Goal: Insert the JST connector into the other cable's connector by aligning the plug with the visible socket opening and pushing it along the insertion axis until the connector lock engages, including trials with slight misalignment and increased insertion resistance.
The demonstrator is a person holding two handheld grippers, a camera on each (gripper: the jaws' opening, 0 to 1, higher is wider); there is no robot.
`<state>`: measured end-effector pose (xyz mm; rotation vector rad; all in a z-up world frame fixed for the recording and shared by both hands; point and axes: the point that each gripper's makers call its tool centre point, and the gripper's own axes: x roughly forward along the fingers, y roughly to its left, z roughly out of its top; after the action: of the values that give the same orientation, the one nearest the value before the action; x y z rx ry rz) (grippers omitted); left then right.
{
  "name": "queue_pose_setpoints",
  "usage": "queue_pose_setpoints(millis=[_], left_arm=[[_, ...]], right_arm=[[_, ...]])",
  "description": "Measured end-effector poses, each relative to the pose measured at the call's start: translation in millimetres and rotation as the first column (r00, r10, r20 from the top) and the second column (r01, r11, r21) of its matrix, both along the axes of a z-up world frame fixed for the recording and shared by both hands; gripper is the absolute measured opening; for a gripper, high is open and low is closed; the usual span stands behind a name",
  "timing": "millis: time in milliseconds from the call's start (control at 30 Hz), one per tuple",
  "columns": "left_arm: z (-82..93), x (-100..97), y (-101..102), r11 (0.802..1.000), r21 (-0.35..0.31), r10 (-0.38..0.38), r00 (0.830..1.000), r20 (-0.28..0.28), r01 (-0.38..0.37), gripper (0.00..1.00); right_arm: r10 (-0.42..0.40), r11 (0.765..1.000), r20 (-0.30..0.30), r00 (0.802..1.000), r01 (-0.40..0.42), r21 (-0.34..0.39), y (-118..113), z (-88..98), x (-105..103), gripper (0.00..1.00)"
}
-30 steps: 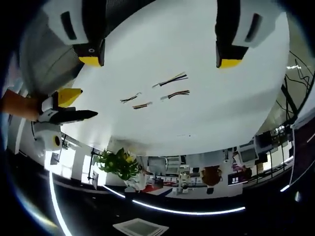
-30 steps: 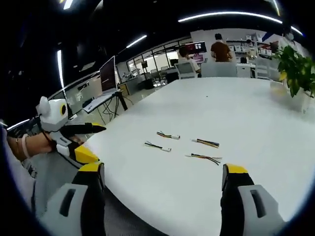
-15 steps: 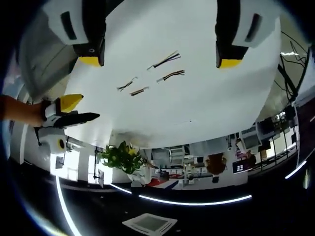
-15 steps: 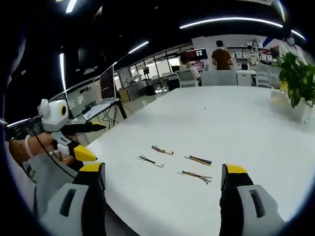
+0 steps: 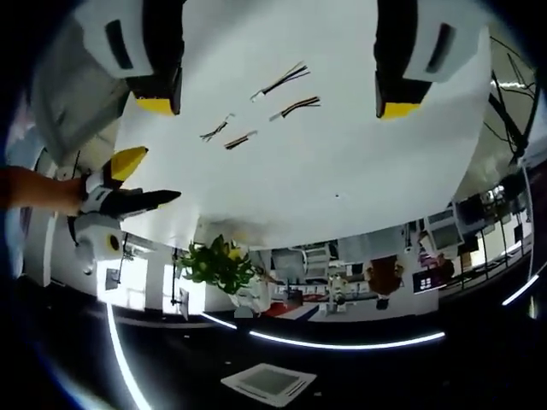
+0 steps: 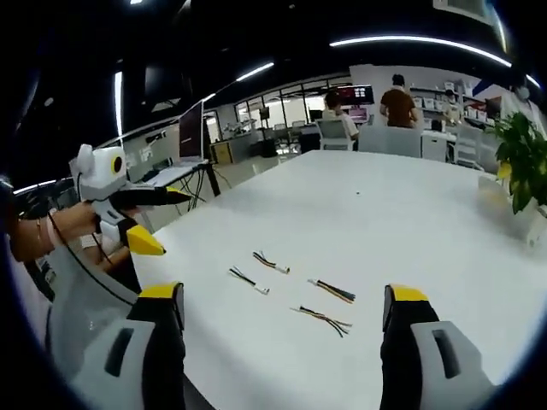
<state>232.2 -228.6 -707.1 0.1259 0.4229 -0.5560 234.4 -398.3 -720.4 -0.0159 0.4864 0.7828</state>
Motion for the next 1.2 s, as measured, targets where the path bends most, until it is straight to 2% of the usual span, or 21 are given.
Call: queue_pose_setpoints(millis=[267, 700, 833, 967, 1200], left_arm=[[6.1, 16.9, -1.1, 1.000, 0.009, -0.018, 1.000, 0.025, 0.018, 0.91], [1.0, 30.3, -11.3, 0.999, 0.007, -0.045, 0.999, 0.029, 0.044, 0.89], [-1.8, 41.2, -8.7, 0.998, 0.016, -0.057, 0.998, 0.026, 0.057, 0.88], [3.3, 50.9, -8.4, 0.998, -0.009, -0.068, 0.997, 0.034, 0.068, 0.87], [3.0, 68.1, -8.0, 0.994, 0.034, -0.105, 0.994, 0.044, 0.103, 0.86]], right_arm=[[0.008, 1.000, 0.022, 1.000, -0.008, 0.002, -2.7, 4.2, 18.7, 0.94], [0.007, 1.000, 0.032, 0.999, -0.006, -0.006, -16.4, 7.1, 44.4, 0.92], [0.011, 1.000, 0.036, 0.999, -0.010, -0.020, -19.0, 4.4, 53.9, 0.92], [0.030, 1.000, 0.040, 0.999, -0.030, -0.003, -16.0, 4.7, 60.7, 0.91], [0.071, 0.997, 0.055, 0.996, -0.071, 0.004, -11.6, 4.0, 74.5, 0.90]])
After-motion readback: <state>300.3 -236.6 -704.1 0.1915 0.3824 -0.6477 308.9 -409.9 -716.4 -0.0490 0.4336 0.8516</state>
